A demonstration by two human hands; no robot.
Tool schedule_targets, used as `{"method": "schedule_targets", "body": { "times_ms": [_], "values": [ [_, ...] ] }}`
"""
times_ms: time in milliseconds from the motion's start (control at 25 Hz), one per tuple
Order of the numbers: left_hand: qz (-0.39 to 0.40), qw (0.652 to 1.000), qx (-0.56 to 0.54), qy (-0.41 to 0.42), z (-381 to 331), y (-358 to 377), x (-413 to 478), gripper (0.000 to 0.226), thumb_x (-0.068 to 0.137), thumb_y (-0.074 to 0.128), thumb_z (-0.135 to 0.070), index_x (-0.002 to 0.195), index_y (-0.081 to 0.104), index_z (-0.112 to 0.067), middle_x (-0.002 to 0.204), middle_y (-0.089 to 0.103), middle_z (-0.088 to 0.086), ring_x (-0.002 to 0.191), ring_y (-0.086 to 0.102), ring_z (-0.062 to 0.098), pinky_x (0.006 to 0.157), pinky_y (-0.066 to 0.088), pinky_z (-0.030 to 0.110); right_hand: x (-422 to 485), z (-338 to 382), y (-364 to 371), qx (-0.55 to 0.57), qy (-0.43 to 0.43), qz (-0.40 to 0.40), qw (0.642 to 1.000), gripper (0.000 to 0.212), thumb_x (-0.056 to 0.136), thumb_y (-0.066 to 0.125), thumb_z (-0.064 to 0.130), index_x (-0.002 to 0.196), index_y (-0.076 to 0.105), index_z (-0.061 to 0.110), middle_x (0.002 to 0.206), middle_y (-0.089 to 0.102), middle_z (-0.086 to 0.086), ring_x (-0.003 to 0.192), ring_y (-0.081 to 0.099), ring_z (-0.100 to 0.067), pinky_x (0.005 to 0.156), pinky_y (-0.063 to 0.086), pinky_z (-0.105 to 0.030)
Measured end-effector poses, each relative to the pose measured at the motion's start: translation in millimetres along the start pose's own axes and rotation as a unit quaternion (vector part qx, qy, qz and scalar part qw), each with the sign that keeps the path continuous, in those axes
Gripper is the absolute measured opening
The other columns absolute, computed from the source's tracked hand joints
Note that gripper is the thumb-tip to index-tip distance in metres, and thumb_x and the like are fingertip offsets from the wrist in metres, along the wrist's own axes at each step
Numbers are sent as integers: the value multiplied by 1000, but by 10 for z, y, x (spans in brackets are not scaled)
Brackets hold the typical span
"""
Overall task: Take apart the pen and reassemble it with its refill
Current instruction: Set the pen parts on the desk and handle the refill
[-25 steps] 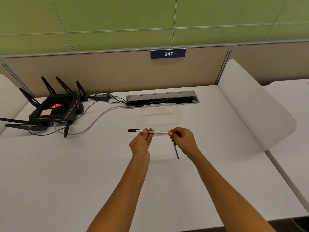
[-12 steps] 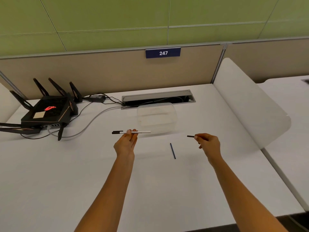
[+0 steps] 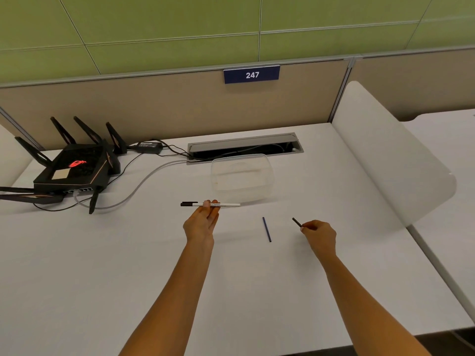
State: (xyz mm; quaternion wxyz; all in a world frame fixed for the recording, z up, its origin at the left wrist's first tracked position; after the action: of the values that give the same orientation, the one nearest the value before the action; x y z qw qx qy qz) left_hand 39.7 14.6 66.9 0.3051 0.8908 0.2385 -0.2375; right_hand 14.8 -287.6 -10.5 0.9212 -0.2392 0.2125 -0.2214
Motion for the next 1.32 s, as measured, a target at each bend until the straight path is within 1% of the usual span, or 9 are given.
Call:
{"method": "schedule_targets", "body": {
  "times_ms": [80, 240, 520, 720, 920, 1040, 1160, 1240, 1320],
  "values": [
    [5, 1000, 4, 0, 21, 14, -9, 14, 89, 66, -17, 96, 68, -5, 96, 74, 10, 89, 72, 19, 89, 53, 33, -10, -48, 45, -27, 3, 1, 1000, 16, 81, 64, 8, 91, 74, 13, 87, 71, -5, 76, 62, -20, 66, 44, -28],
    [15, 1000, 8, -2, 53, 5, 8, 11, 89, 66, -17, 92, 69, -6, 93, 74, 9, 90, 72, 19, 89, 53, 32, -35, -155, 117, -45, 18, 7, 999, 19, 82, 61, 6, 96, 73, 10, 94, 70, -6, 81, 62, -23, 69, 45, -29],
    [18, 1000, 3, -6, 55, -7, 22, 14, 89, 67, -16, 96, 69, -4, 92, 75, 8, 88, 73, 18, 87, 54, 32, -91, -175, 159, -102, -11, 0, 995, 20, 82, 58, 5, 97, 72, 10, 94, 69, -9, 82, 65, -26, 75, 55, -37],
    [21, 1000, 0, -5, 39, -21, 21, 20, 89, 67, -17, 103, 68, -3, 93, 75, 8, 81, 74, 14, 86, 54, 31, -114, -161, 176, -136, -31, 2, 990, 18, 82, 59, 6, 96, 69, 11, 95, 65, -10, 82, 62, -26, 71, 52, -35],
    [25, 1000, 1, -4, 31, -40, 21, 22, 89, 67, -17, 106, 67, -2, 94, 75, 8, 81, 74, 14, 86, 54, 30, -106, -151, 165, -147, -33, 8, 988, 18, 82, 62, 8, 100, 68, 9, 99, 64, -11, 85, 61, -26, 75, 52, -37],
    [31, 999, 11, -1, 30, -51, 26, 23, 89, 67, -17, 105, 67, -2, 93, 74, 9, 83, 74, 15, 86, 54, 30, -117, -130, 149, -141, -35, 16, 989, 27, 82, 67, 12, 108, 64, 8, 104, 61, -12, 91, 60, -26, 78, 49, -36],
    [25, 999, 45, 18, 47, -71, 50, 20, 88, 67, -15, 101, 69, 0, 93, 74, 12, 87, 73, 19, 92, 53, 33, -171, -53, 135, -118, -77, -6, 990, 33, 81, 72, 15, 111, 62, 8, 108, 56, -14, 95, 58, -27, 77, 46, -33],
    [24, 996, 73, 45, 79, -78, 49, 20, 88, 67, -12, 101, 69, 3, 94, 73, 16, 92, 72, 25, 95, 52, 35, -241, 91, 186, -101, -137, -15, 985, 27, 82, 72, 14, 107, 66, 8, 105, 57, -15, 92, 61, -28, 76, 48, -33],
    [29, 986, 136, 90, 126, -74, 24, 18, 87, 68, -10, 99, 72, 3, 91, 74, 14, 90, 73, 26, 96, 51, 36, -345, 299, 323, -89, -195, 17, 977, 21, 83, 73, 15, 102, 70, 9, 101, 60, -13, 86, 61, -23, 73, 46, -27]
  ]
}}
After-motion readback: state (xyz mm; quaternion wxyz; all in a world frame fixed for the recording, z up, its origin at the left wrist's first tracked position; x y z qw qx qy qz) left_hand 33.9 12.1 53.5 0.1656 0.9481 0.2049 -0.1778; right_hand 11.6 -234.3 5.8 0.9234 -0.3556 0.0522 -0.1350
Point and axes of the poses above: each hand's wrist, its own x-axis towards the middle knuckle, its own y-axis out of the palm, z = x × y, the point moved 2 cm from there along x, towards the middle knuckle
